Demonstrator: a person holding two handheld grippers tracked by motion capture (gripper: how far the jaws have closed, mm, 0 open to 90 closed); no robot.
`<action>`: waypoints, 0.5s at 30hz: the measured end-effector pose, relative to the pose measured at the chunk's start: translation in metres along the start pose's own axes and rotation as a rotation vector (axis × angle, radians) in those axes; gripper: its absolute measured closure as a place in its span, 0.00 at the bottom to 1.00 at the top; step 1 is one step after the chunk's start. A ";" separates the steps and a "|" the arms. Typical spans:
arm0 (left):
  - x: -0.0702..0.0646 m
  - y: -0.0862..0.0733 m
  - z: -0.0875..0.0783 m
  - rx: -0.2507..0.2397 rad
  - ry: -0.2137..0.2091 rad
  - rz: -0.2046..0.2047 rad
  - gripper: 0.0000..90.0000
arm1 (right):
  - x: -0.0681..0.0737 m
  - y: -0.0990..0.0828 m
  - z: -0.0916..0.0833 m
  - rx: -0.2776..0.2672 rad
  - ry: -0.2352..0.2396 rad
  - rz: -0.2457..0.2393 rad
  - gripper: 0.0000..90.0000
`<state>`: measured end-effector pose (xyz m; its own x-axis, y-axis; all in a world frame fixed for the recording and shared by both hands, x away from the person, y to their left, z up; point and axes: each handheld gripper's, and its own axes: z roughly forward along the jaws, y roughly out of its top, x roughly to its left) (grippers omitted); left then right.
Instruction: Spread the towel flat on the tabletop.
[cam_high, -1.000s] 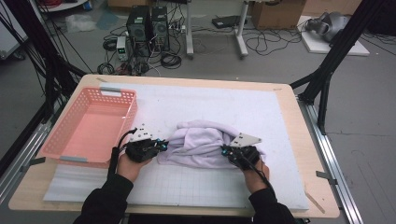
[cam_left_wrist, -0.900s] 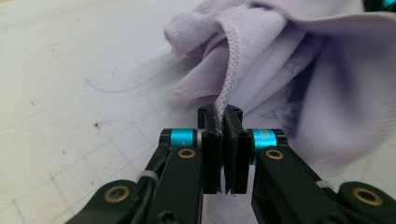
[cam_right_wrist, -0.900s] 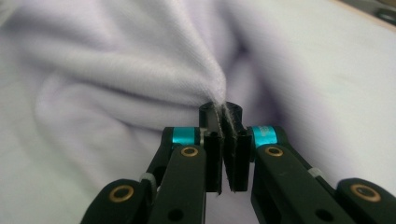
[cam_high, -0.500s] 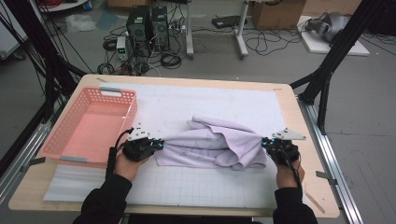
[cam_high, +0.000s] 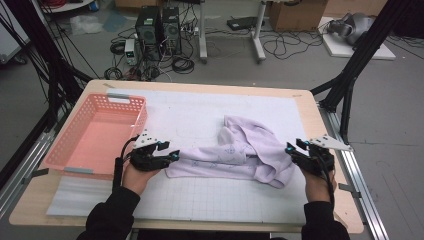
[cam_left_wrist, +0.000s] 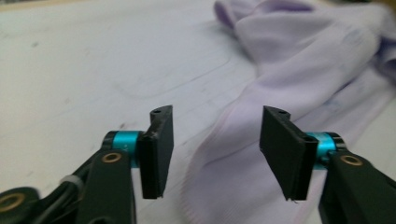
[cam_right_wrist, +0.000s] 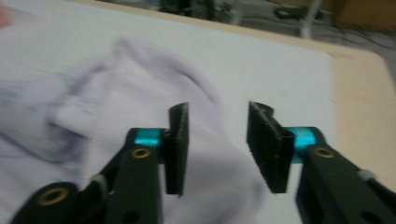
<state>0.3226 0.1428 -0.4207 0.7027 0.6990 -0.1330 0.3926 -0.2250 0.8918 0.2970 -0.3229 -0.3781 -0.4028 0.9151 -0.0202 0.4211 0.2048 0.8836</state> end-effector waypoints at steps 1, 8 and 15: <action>-0.003 0.001 0.004 -0.001 -0.016 0.006 0.46 | 0.009 0.004 0.005 0.009 0.038 -0.033 0.54; -0.025 0.003 0.042 0.082 -0.075 0.066 0.42 | 0.050 0.004 0.065 0.204 0.120 -0.183 0.46; -0.032 0.000 0.068 0.199 0.014 0.207 0.89 | 0.032 -0.003 0.074 0.297 0.049 -0.179 0.91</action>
<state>0.3402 0.0744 -0.4453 0.7723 0.6332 0.0505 0.3509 -0.4916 0.7970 0.3433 -0.2683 -0.4157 -0.5273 0.8391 -0.1337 0.5552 0.4593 0.6934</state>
